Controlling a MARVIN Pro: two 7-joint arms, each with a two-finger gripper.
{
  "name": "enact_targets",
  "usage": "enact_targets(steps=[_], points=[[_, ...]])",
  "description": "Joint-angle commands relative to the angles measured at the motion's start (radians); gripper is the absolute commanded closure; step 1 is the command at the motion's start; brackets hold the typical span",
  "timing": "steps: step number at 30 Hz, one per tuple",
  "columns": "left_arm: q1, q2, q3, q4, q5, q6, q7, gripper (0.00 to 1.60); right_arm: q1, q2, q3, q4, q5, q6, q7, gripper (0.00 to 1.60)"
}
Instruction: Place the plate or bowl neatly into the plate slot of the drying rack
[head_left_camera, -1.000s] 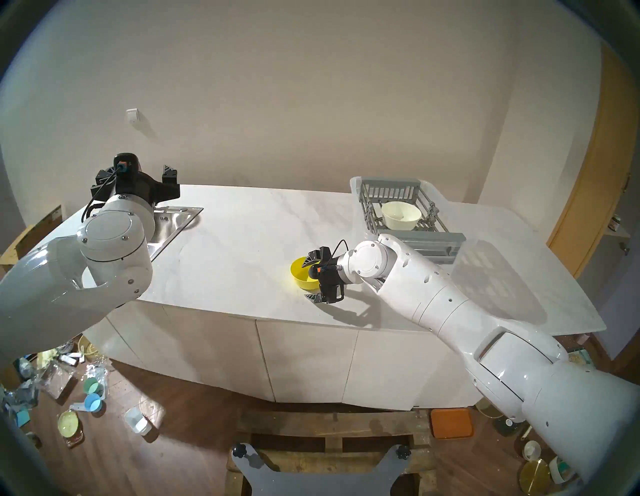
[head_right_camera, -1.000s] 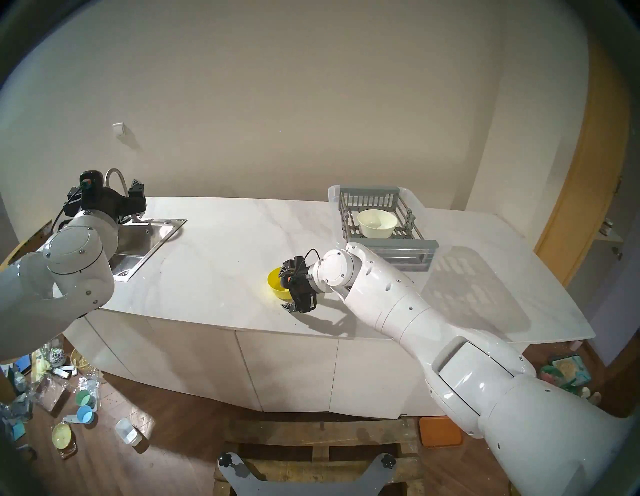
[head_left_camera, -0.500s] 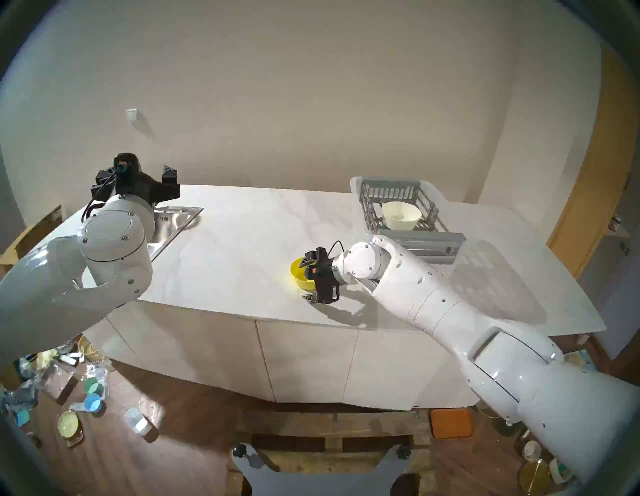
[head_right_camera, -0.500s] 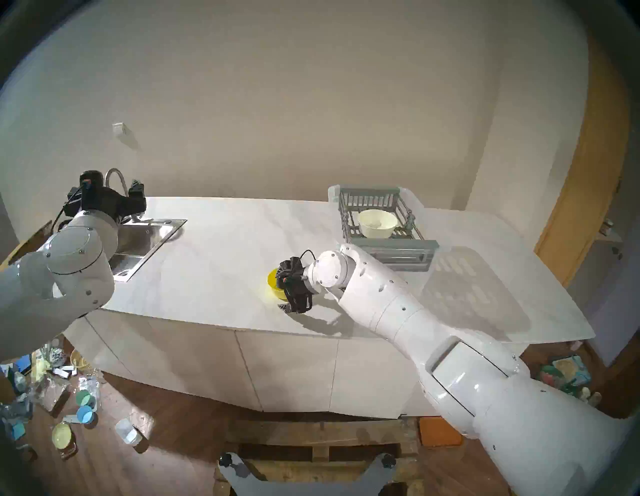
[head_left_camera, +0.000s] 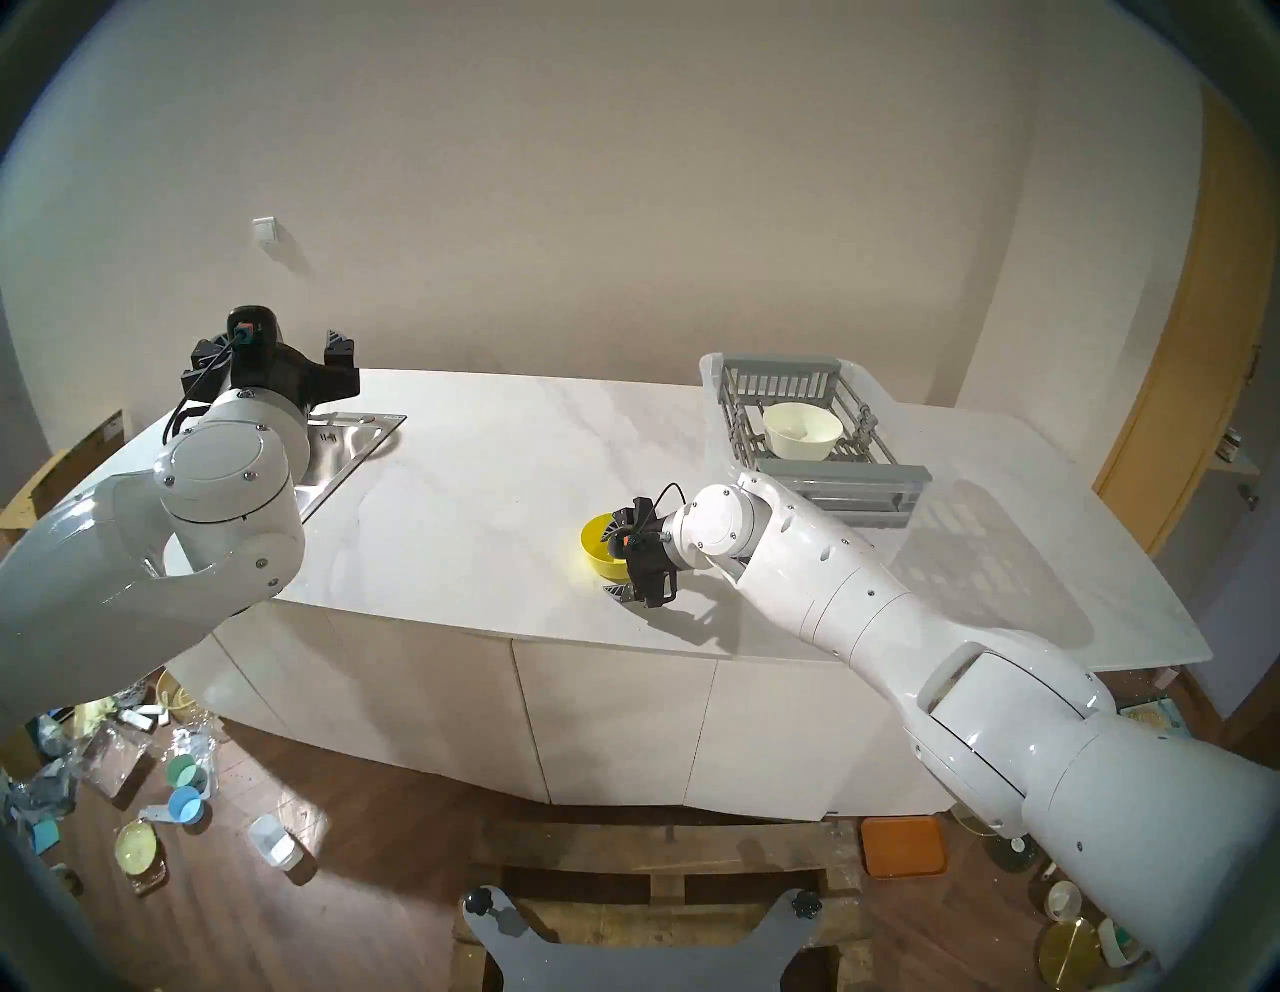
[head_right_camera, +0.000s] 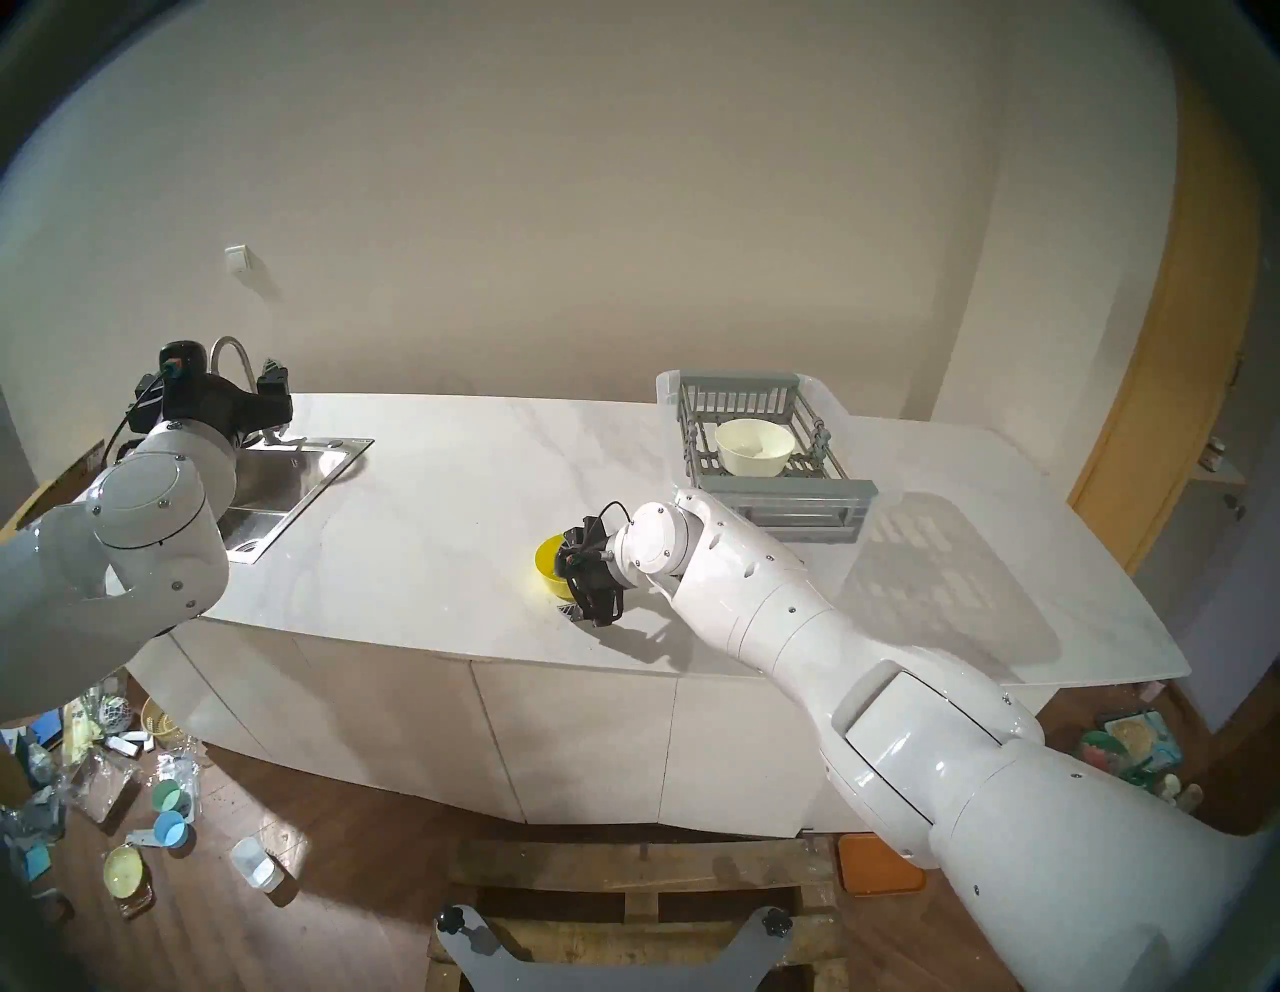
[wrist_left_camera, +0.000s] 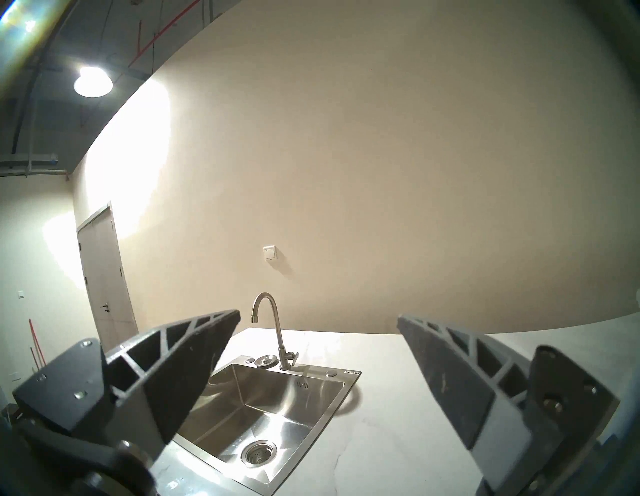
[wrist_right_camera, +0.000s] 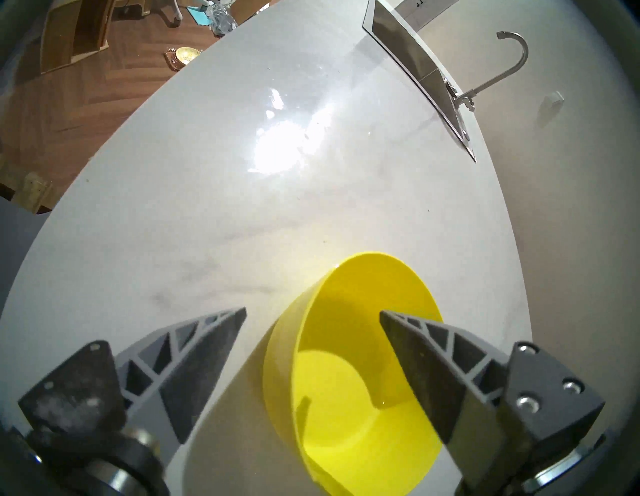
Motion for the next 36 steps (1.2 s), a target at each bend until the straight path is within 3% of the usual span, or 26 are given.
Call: enact_targets(steps=[1,3,7,12,15,17,19,20,24,29,32,36], points=[[-0.023,0.004,-0.020,-0.007,0.011,-0.006,-0.004,0.00,0.046,-0.042,0.018,0.036,0.016,0.005,0.003,1.22],[-0.023,0.004,-0.020,-0.008,0.011,-0.005,-0.004,0.00,0.047,-0.051,0.033,0.041,0.031,0.022,0.014,1.60],[-0.023,0.004,-0.020,-0.008,0.011,-0.005,-0.004,0.00,0.036,-0.044,0.046,0.000,0.039,0.033,0.029,1.60],[-0.023,0.004,-0.019,-0.008,0.009,-0.005,-0.002,0.00,0.020,-0.041,0.070,-0.114,0.077,0.031,0.085,1.60],[-0.023,0.004,-0.019,-0.008,0.009,-0.005,-0.002,0.00,0.008,-0.036,0.085,-0.210,0.097,0.070,0.124,1.60],[-0.023,0.004,-0.019,-0.008,0.010,-0.005,-0.003,0.00,-0.007,-0.029,0.096,-0.283,0.107,0.119,0.152,1.60],[-0.023,0.004,-0.019,-0.008,0.010,-0.005,-0.003,0.00,-0.045,0.002,0.102,-0.421,0.105,0.220,0.181,1.60],[-0.023,0.004,-0.019,-0.008,0.010,-0.005,-0.003,0.00,-0.036,-0.011,0.104,-0.412,0.110,0.227,0.198,1.60],[-0.023,0.004,-0.019,-0.008,0.010,-0.005,-0.003,0.00,-0.054,0.008,0.107,-0.536,0.109,0.344,0.243,1.60],[-0.023,0.004,-0.019,-0.008,0.010,-0.005,-0.003,0.00,-0.049,0.051,0.132,-0.690,0.084,0.476,0.238,1.60],[-0.023,0.004,-0.019,-0.008,0.010,-0.005,-0.003,0.00,-0.024,0.063,0.179,-0.710,0.079,0.560,0.211,1.60],[-0.023,0.004,-0.019,-0.008,0.009,-0.005,-0.002,0.00,0.021,0.067,0.240,-0.671,0.056,0.594,0.177,1.60]])
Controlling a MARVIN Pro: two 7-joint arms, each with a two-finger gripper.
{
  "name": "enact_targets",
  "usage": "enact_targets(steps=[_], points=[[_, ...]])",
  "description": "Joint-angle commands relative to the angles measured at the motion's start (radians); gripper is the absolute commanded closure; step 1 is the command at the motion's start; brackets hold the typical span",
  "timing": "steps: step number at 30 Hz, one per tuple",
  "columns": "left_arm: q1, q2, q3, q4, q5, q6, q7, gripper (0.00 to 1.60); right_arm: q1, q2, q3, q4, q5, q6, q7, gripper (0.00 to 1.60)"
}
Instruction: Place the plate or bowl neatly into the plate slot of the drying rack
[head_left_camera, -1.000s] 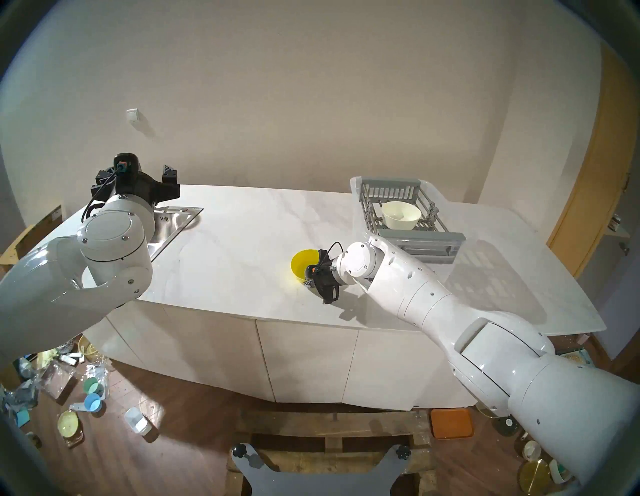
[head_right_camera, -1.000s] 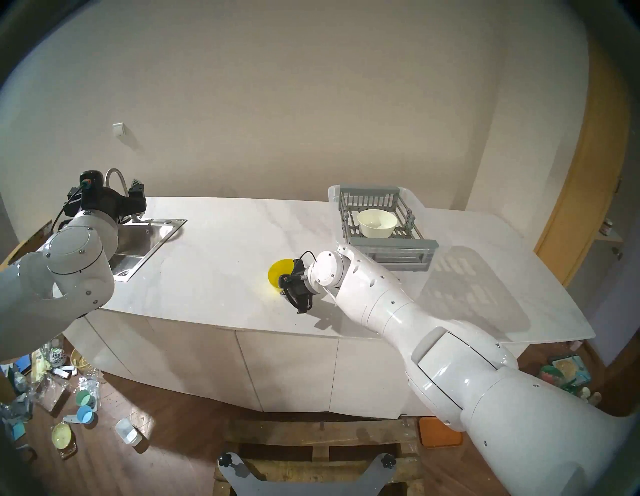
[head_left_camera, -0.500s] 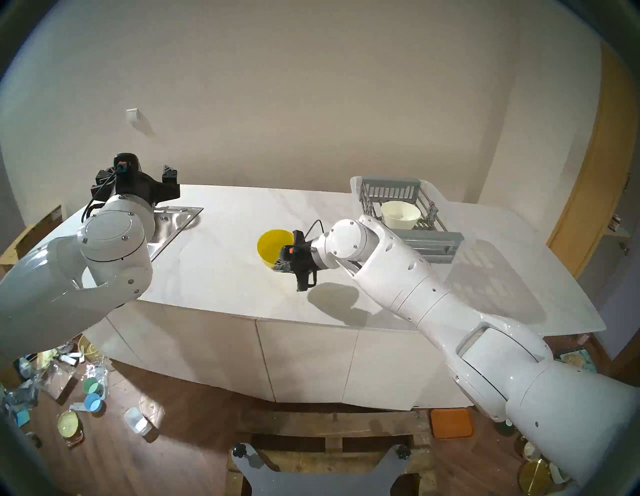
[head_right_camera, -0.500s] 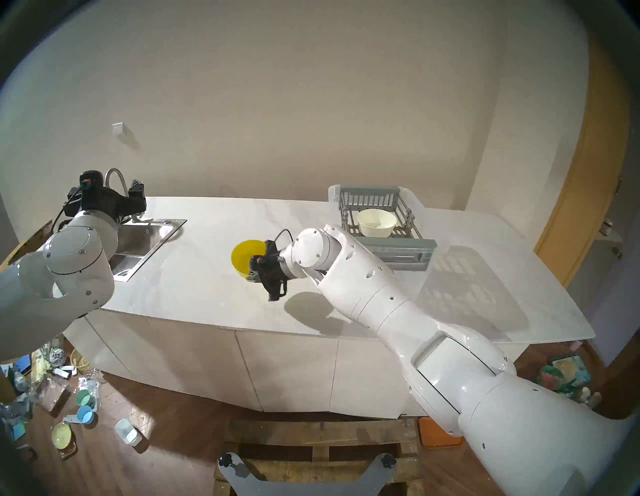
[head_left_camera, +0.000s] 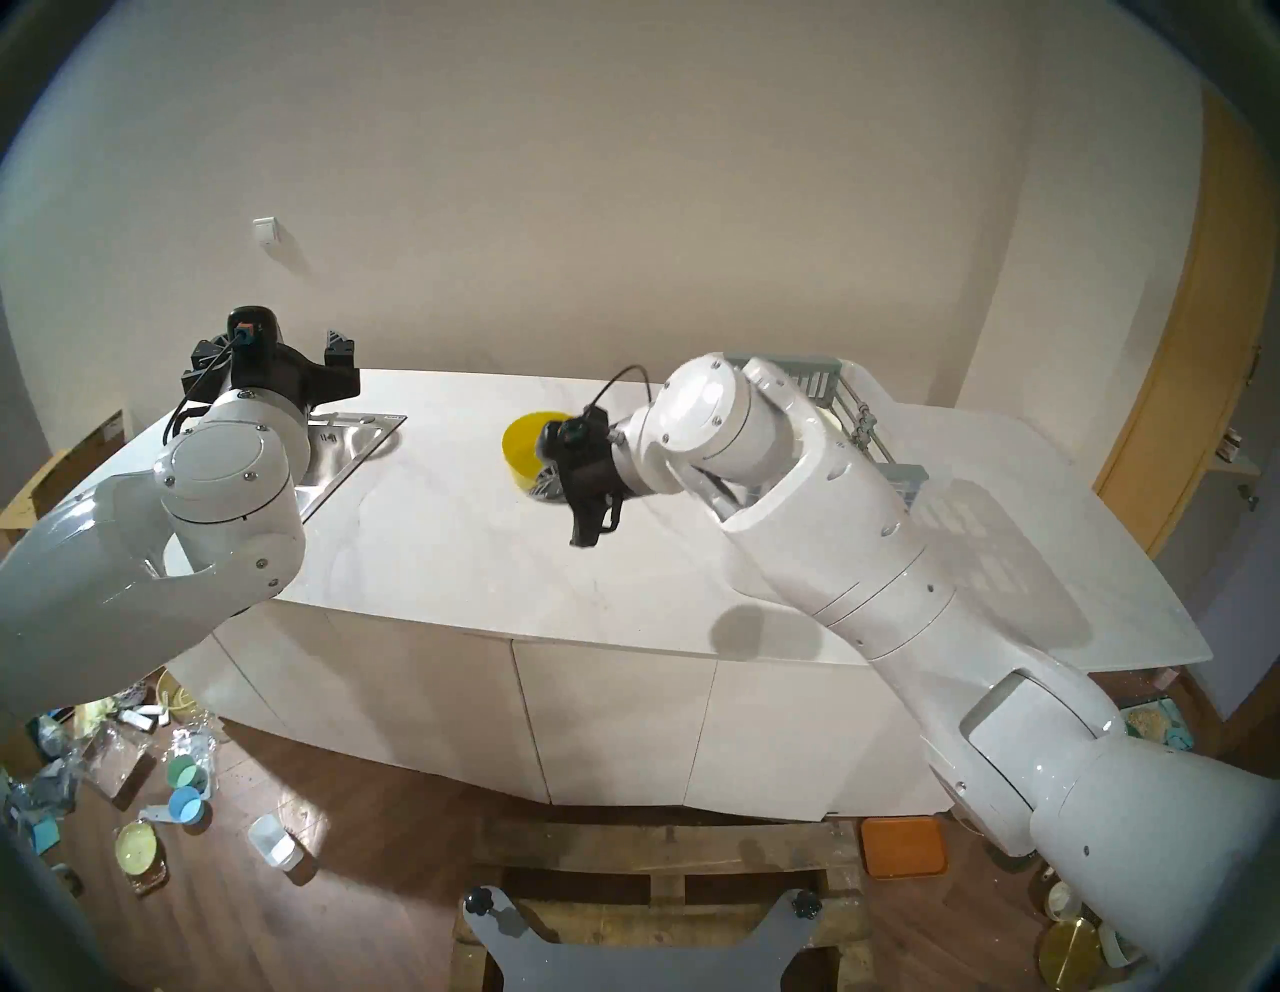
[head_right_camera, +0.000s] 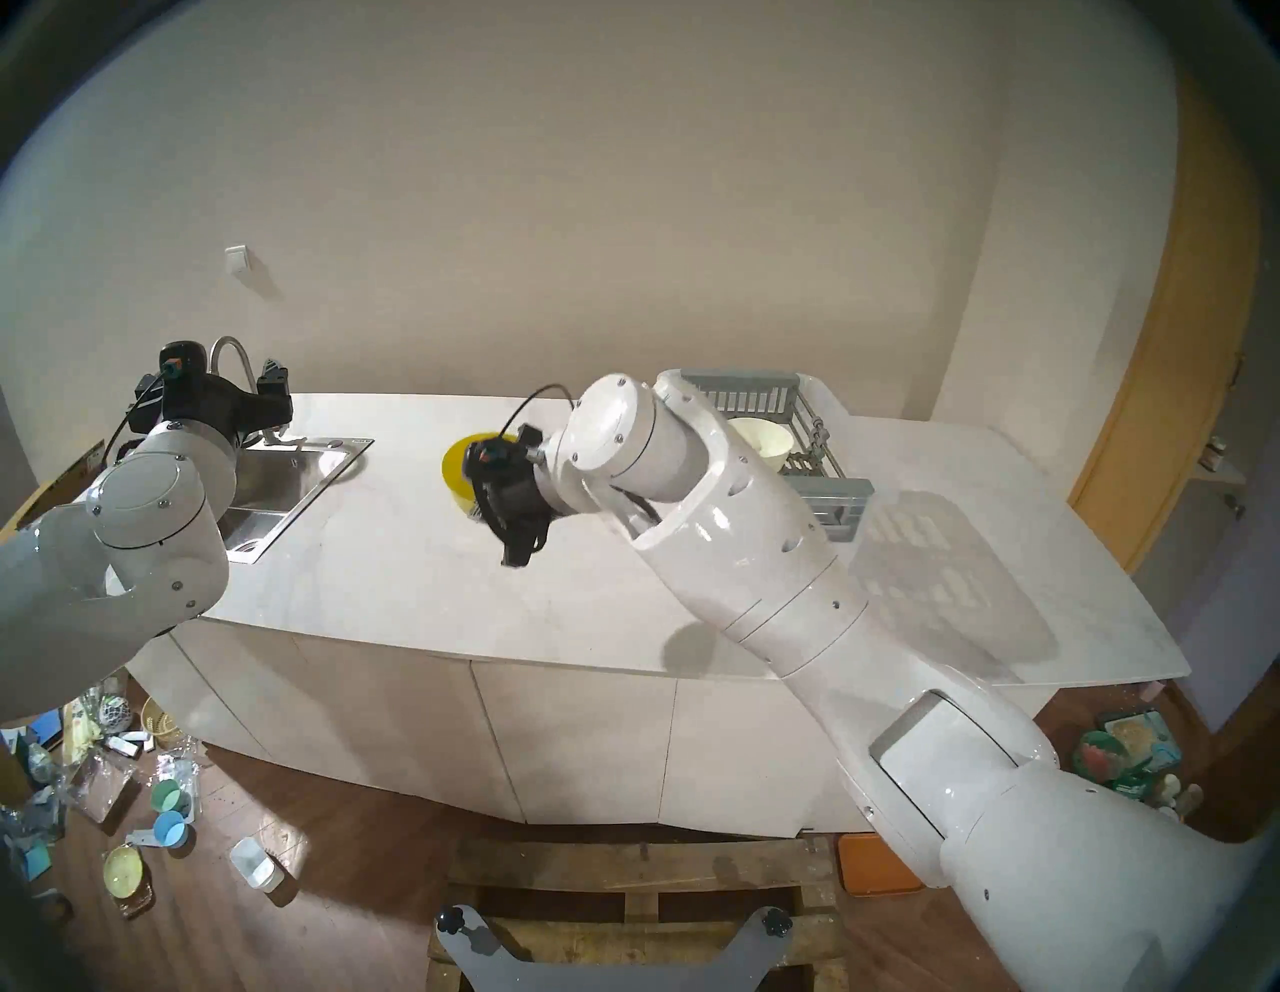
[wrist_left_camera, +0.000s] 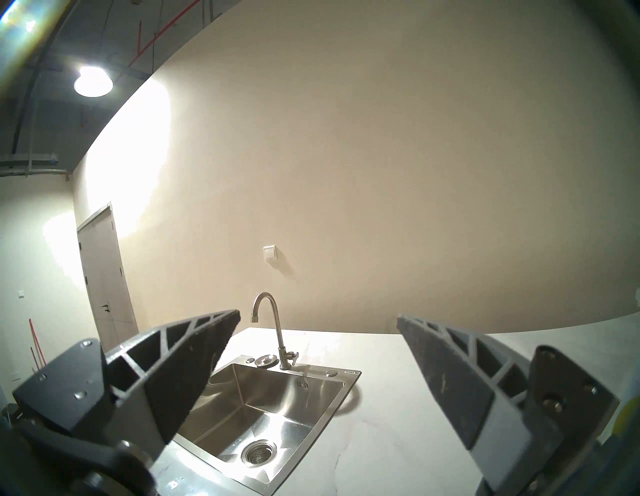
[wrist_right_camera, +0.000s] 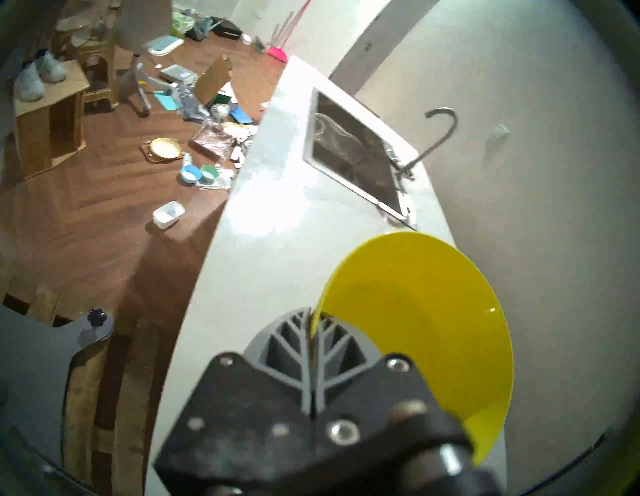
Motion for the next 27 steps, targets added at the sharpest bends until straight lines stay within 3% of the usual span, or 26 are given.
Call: enact_targets(steps=[1,8,14,15,18,20,27], points=[[-0.023,0.004,-0.020,-0.008,0.010,-0.005,-0.003,0.00,0.075,0.008,0.062,0.061,-0.028,-0.010,-0.059,1.60],[-0.023,0.004,-0.020,-0.008,0.011,-0.005,-0.004,0.00,0.187,-0.015,0.140,0.284,-0.069,-0.079,-0.176,1.60],[-0.024,0.004,-0.020,-0.008,0.012,-0.006,-0.005,0.00,0.288,-0.026,0.155,0.520,-0.076,-0.170,-0.294,1.60],[-0.024,0.004,-0.020,-0.008,0.012,-0.006,-0.005,0.00,0.288,-0.026,0.155,0.520,-0.076,-0.170,-0.294,1.60],[-0.024,0.005,-0.020,-0.007,0.012,-0.006,-0.005,0.00,0.352,-0.031,0.148,0.686,-0.072,-0.242,-0.365,1.60],[-0.024,0.005,-0.020,-0.007,0.012,-0.006,-0.005,0.00,0.350,-0.022,0.149,0.691,-0.074,-0.242,-0.376,1.60],[-0.024,0.005,-0.019,-0.007,0.012,-0.006,-0.005,0.00,0.442,-0.036,0.155,0.927,-0.069,-0.338,-0.413,1.60]])
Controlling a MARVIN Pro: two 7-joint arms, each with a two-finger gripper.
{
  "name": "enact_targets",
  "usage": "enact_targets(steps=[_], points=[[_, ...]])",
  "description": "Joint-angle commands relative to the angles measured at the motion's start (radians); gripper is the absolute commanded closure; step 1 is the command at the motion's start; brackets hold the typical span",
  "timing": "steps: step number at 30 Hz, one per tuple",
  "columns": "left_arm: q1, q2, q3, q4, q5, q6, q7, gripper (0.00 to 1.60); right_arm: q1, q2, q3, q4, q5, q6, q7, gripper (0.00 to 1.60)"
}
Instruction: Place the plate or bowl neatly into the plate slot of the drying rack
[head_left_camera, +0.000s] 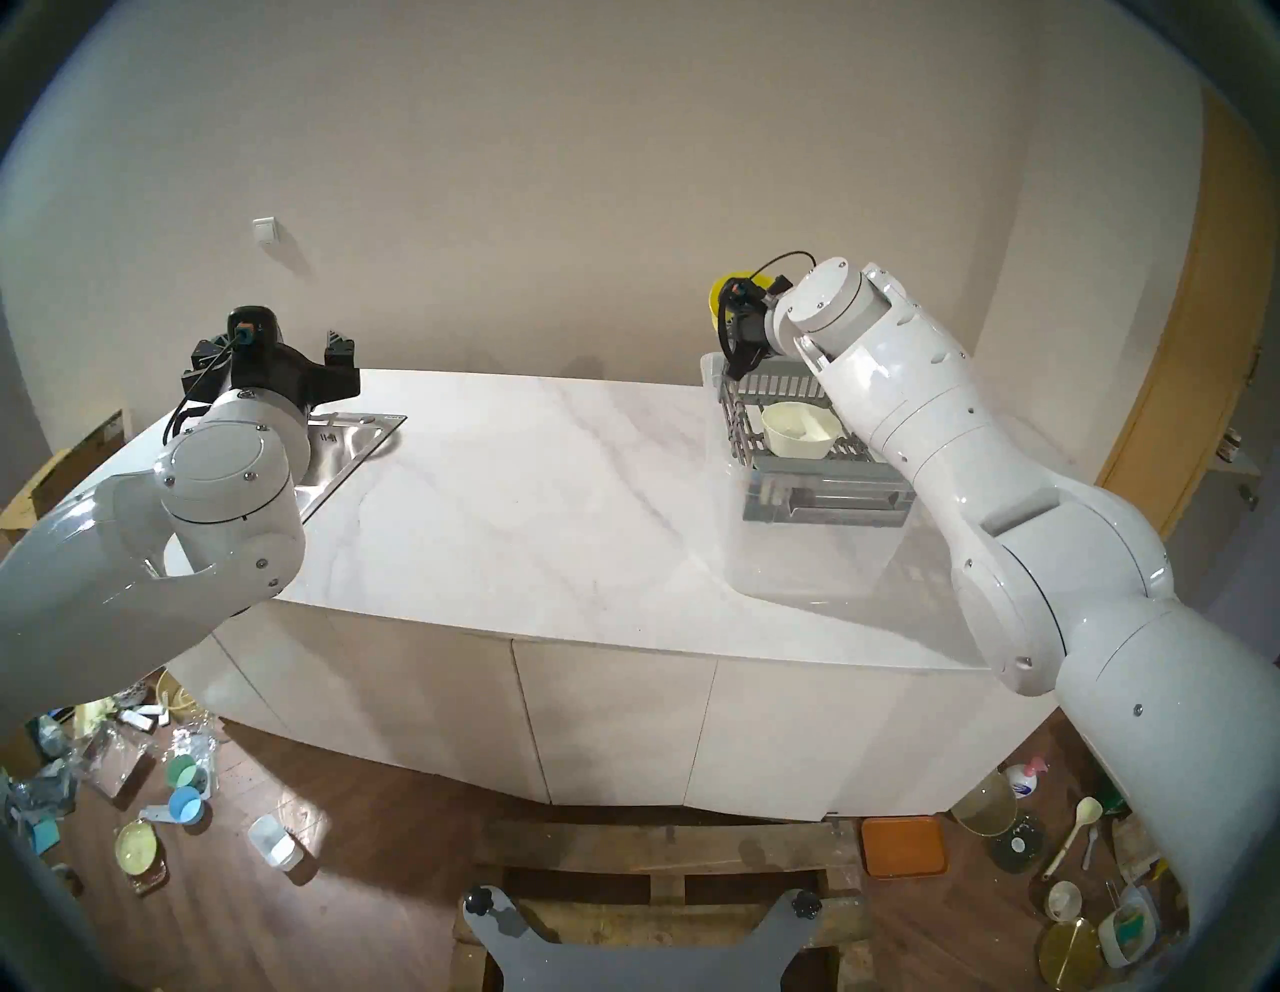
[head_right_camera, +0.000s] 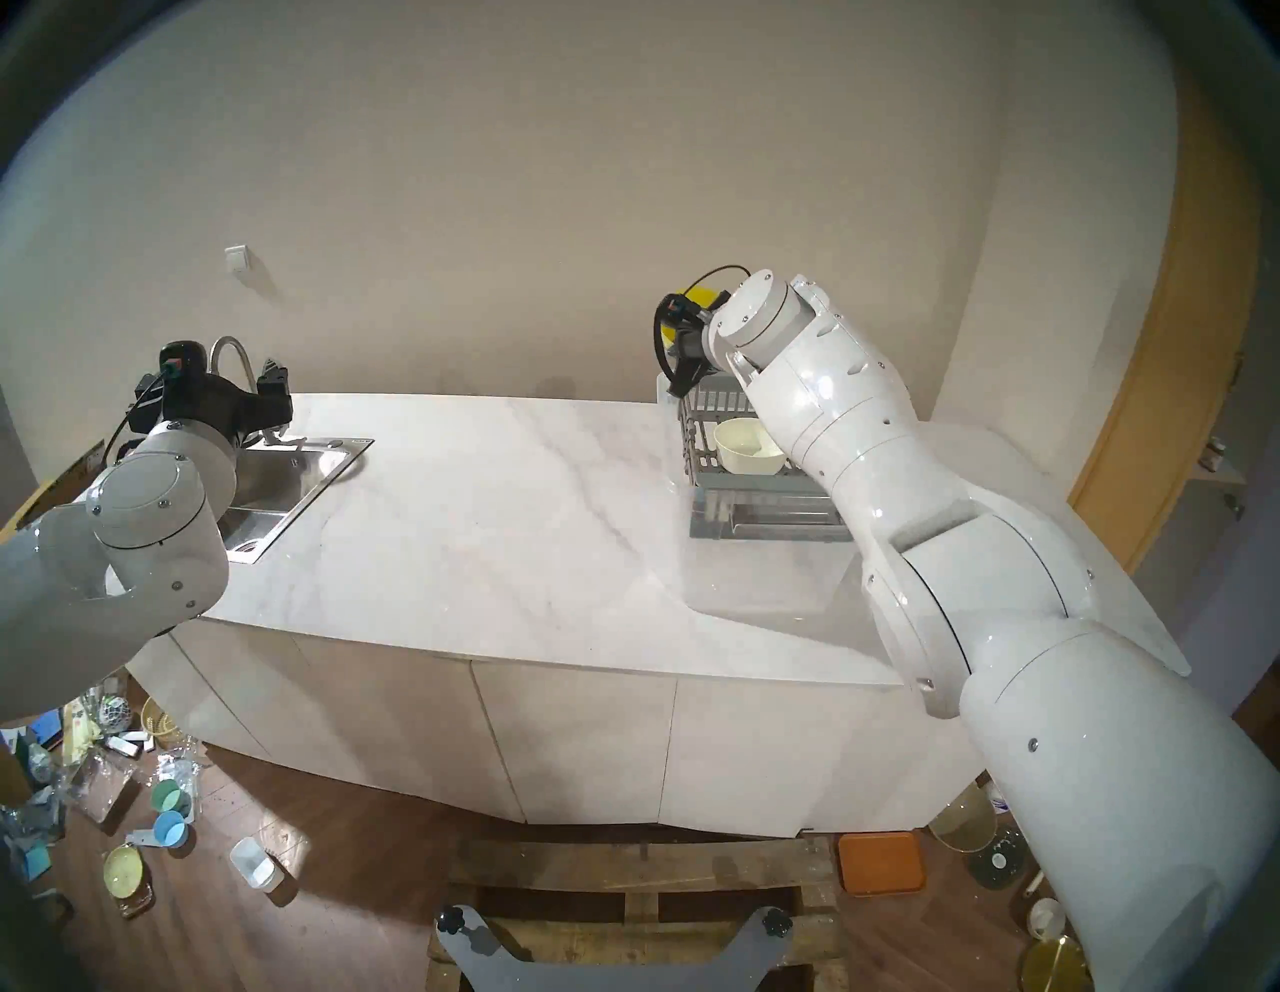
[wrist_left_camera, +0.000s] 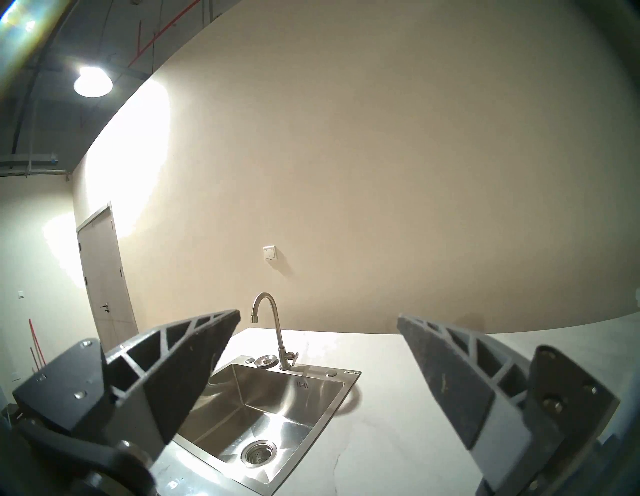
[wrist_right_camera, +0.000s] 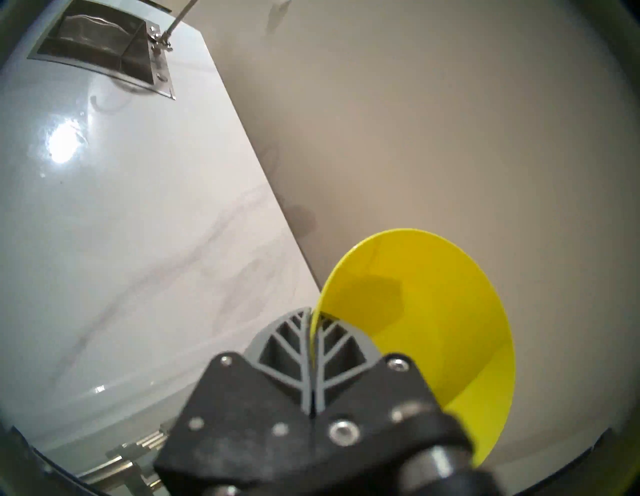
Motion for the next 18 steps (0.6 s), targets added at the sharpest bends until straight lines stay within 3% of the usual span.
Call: enact_targets(steps=[1,7,18], points=[[-0.023,0.005,-0.020,-0.008,0.012,-0.006,-0.005,0.00,0.065,-0.022,0.013,0.124,0.007,-0.081,-0.043,1.60],[-0.023,0.004,-0.020,-0.008,0.011,-0.006,-0.004,0.00,0.112,-0.047,0.020,0.263,0.009,-0.144,-0.081,1.60],[-0.023,0.004,-0.019,-0.008,0.009,-0.005,-0.002,0.00,0.151,-0.068,0.021,0.353,0.006,-0.161,-0.096,1.60]])
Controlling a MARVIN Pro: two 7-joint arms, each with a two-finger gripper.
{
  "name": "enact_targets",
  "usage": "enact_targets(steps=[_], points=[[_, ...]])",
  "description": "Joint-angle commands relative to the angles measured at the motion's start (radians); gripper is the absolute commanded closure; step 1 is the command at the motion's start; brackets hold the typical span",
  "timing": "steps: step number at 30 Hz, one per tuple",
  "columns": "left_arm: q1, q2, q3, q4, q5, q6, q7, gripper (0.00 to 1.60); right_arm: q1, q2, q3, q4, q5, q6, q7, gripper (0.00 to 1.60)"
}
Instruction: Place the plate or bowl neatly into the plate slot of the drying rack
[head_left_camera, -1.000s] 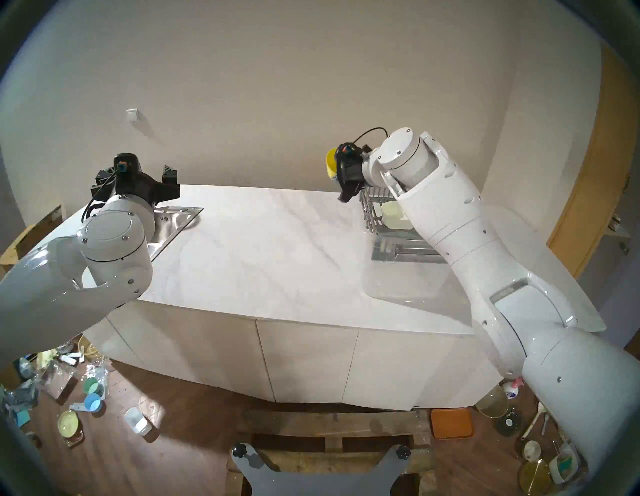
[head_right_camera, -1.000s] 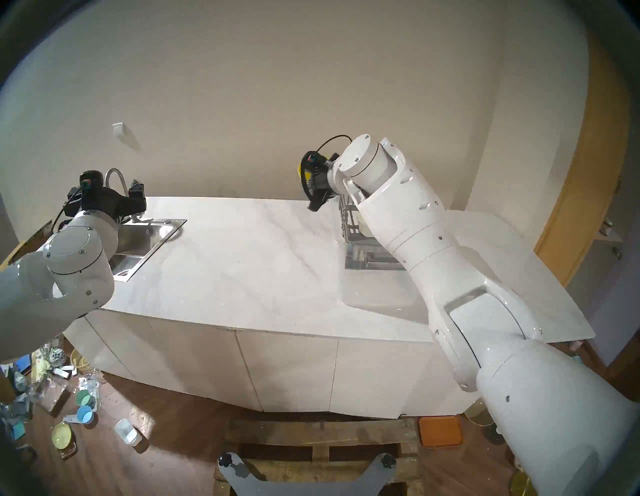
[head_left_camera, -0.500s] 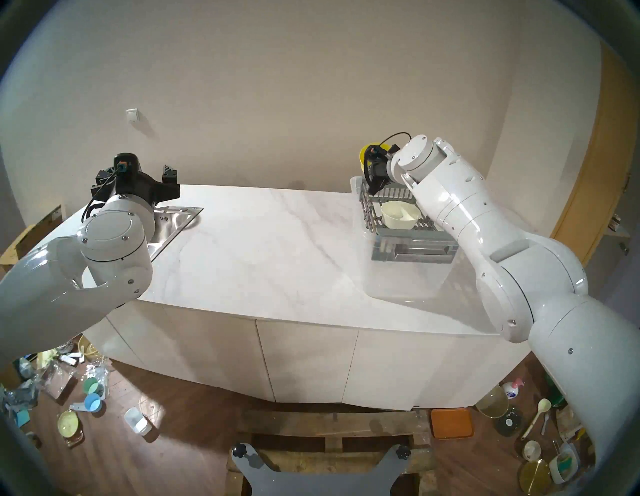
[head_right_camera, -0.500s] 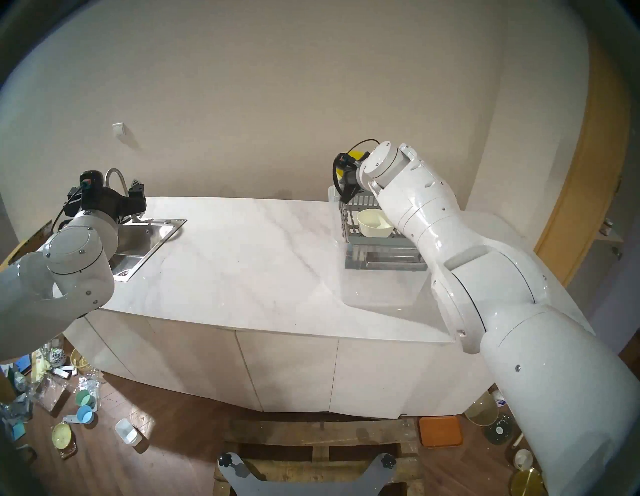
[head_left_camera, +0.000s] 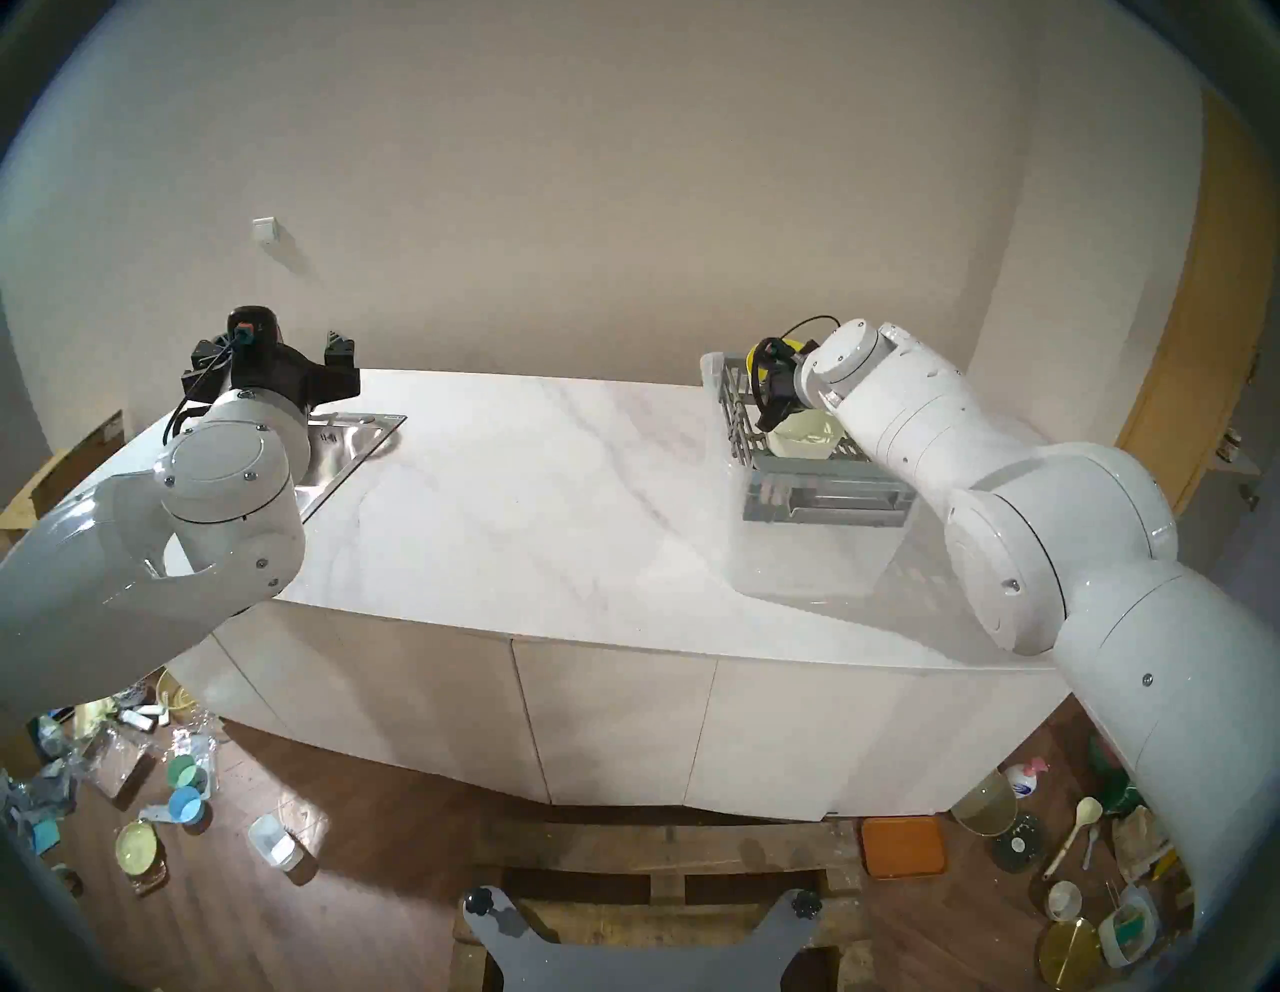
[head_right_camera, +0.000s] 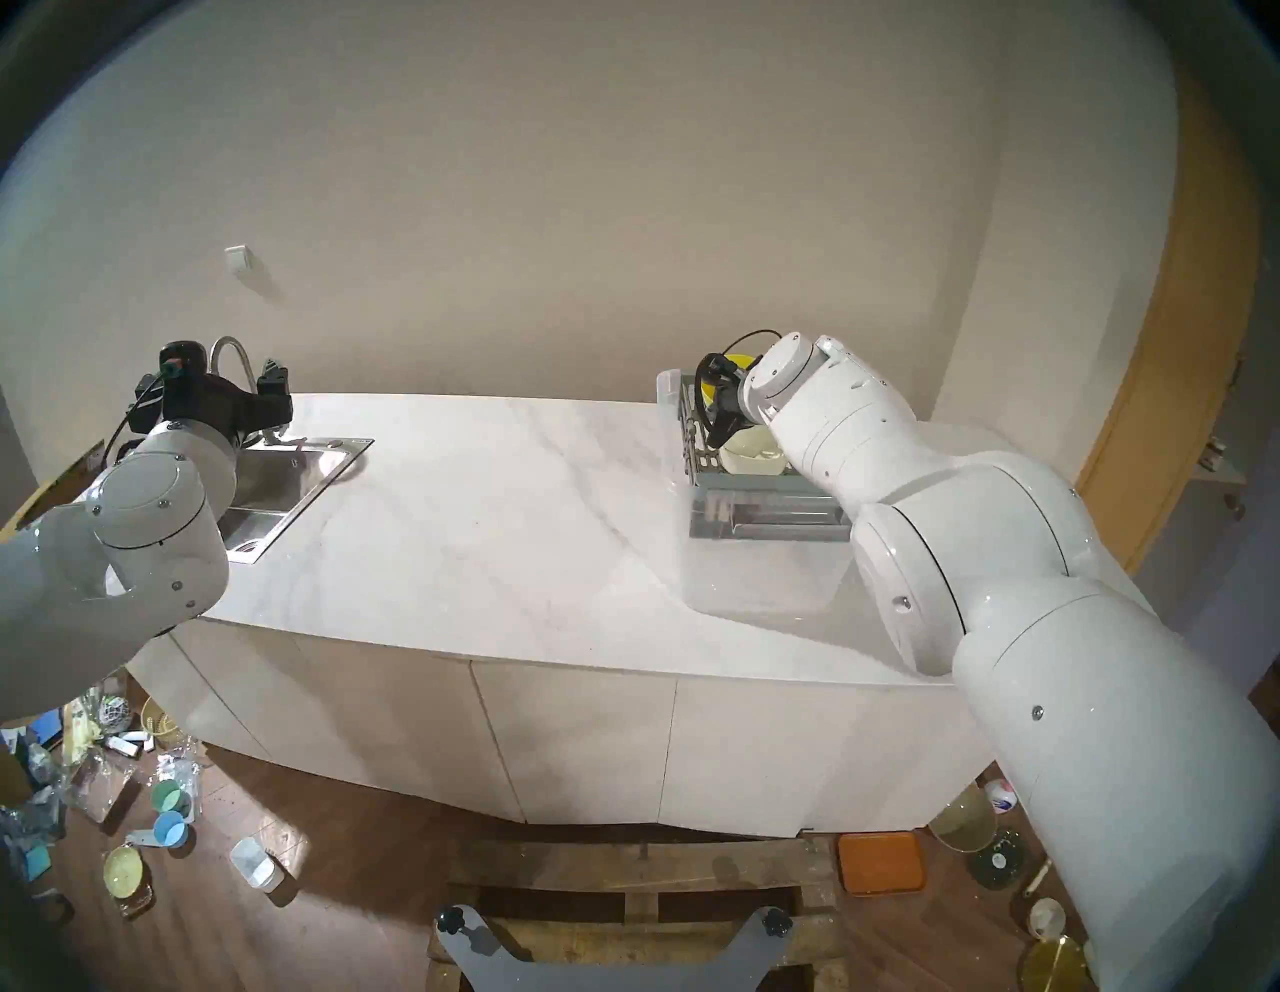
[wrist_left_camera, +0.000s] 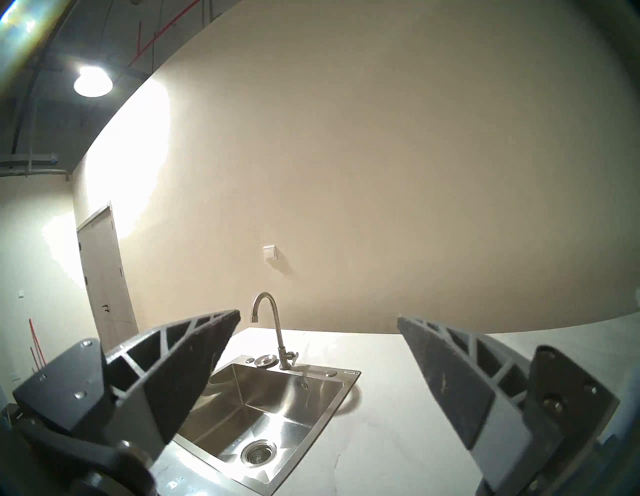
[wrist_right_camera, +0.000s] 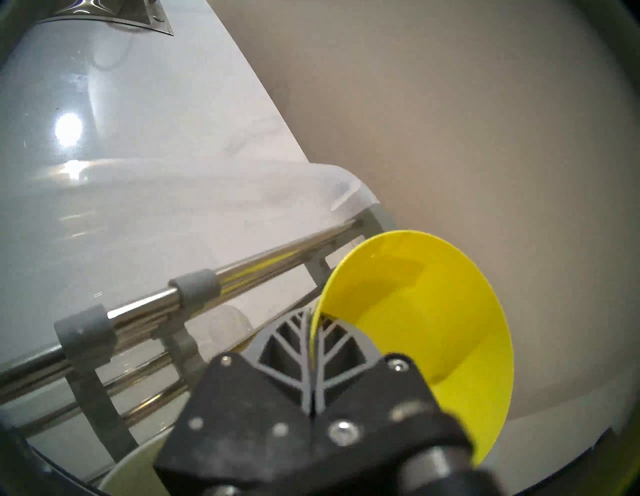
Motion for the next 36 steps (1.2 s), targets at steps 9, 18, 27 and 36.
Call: enact_targets(steps=[9,18,27,36], points=[[-0.023,0.004,-0.020,-0.008,0.010,-0.005,-0.003,0.00,0.098,-0.026,0.005,0.003,0.000,-0.052,-0.028,1.60],[-0.023,0.004,-0.020,-0.008,0.011,-0.005,-0.004,0.00,0.114,-0.015,0.004,0.011,-0.001,-0.079,-0.013,1.60],[-0.023,0.005,-0.020,-0.008,0.012,-0.005,-0.004,0.00,0.117,-0.031,0.008,0.047,0.001,-0.095,-0.037,1.60],[-0.023,0.004,-0.019,-0.008,0.011,-0.005,-0.004,0.00,0.123,-0.046,0.001,0.083,-0.009,-0.103,-0.090,1.60]])
